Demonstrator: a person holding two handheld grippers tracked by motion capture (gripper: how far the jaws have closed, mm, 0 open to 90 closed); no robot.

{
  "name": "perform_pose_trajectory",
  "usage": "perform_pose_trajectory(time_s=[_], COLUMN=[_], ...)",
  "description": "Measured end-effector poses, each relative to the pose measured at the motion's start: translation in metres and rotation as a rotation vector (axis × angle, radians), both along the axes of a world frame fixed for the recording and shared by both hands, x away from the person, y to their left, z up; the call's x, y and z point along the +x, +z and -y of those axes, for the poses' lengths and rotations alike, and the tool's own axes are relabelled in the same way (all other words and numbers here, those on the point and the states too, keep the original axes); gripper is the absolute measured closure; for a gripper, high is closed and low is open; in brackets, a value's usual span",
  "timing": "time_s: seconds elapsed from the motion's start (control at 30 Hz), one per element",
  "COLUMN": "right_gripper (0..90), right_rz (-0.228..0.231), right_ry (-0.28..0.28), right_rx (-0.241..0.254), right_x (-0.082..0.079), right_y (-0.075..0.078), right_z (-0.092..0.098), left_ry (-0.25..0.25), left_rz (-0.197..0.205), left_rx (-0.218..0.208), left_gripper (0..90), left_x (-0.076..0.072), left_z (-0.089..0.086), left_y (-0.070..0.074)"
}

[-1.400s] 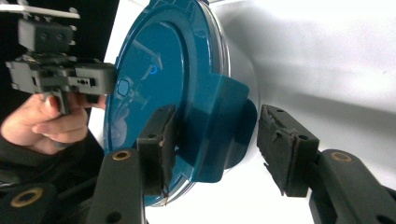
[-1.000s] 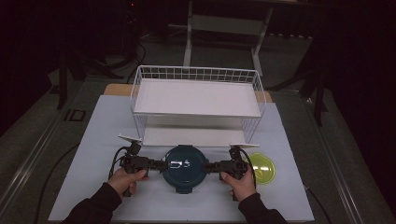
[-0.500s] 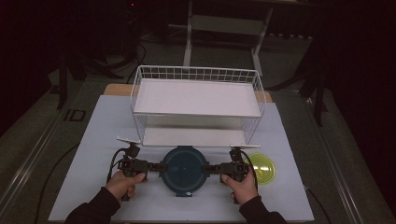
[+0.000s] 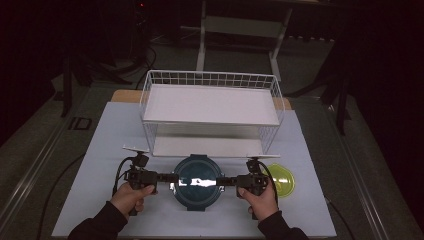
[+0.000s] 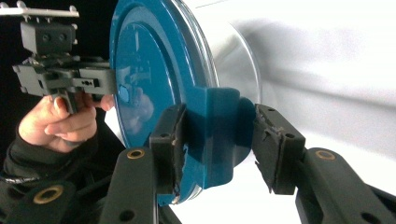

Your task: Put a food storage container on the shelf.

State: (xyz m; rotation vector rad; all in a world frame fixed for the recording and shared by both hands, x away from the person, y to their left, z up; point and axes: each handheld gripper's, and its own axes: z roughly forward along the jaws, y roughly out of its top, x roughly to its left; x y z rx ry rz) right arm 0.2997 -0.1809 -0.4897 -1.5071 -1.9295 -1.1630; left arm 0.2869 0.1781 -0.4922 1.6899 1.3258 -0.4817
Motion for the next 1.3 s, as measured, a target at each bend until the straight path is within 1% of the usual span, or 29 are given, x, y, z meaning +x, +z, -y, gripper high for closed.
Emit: perform_pose_trajectory(time_s=[0.03,0.07,0.1,0.13,0.17,0.23,0.3,0.47,0.7,0.8,1.0,1.07,1.1,1.13,1.3], right_gripper=[54.9,54.9,54.9,54.9,54.9,55.0,55.0,55.1,55.1,55.2,55.3,55.3,55.3,55.3,55.3], right_rz=[0.0,0.017,0.017,0.029,0.029,0.037,0.039,0.071,0.092,0.115,0.161,0.173,0.181,0.181,0.201], right_ry=[0.0,0.007,0.007,0.006,0.006,0.006,0.004,0.001,-0.003,-0.008,-0.02,-0.025,-0.029,-0.029,-0.038], right_rx=[0.0,-0.01,-0.01,-0.013,-0.013,-0.006,-0.005,0.0,0.008,0.008,0.012,0.022,0.033,0.033,0.052], right_x=[0.0,-0.001,-0.001,-0.002,-0.002,-0.002,-0.003,-0.004,-0.003,-0.002,0.0,0.001,0.003,0.003,0.009], right_y=[0.0,0.005,0.005,0.011,0.011,0.018,0.02,0.036,0.055,0.066,0.094,0.101,0.107,0.107,0.122], right_z=[0.0,-0.001,-0.001,-0.001,-0.001,0.0,0.0,0.003,0.007,0.008,0.013,0.015,0.018,0.018,0.021], left_ry=[0.0,0.0,0.0,0.0,0.0,0.007,0.005,0.008,0.009,0.01,0.008,0.01,0.008,0.009,0.012], left_rz=[0.002,0.0,0.0,0.005,0.008,0.02,0.032,0.056,0.078,0.094,0.141,0.157,0.162,0.169,0.199], left_rx=[-0.002,-0.009,-0.009,-0.009,-0.01,-0.015,-0.015,-0.024,-0.031,-0.033,-0.05,-0.051,-0.05,-0.049,-0.045], left_gripper=[56.2,56.2,56.3,56.3,56.3,56.3,56.3,56.5,56.6,56.6,56.7,56.7,56.7,56.7,56.8], left_x=[0.0,-0.001,-0.001,-0.002,-0.003,-0.004,-0.004,-0.003,0.0,0.001,0.005,0.007,0.009,0.01,0.018], left_z=[-0.001,-0.001,-0.001,-0.001,-0.001,-0.001,0.0,0.002,0.005,0.007,0.011,0.013,0.014,0.014,0.017], left_y=[0.002,0.004,0.004,0.006,0.008,0.013,0.019,0.034,0.055,0.066,0.091,0.099,0.103,0.107,0.128])
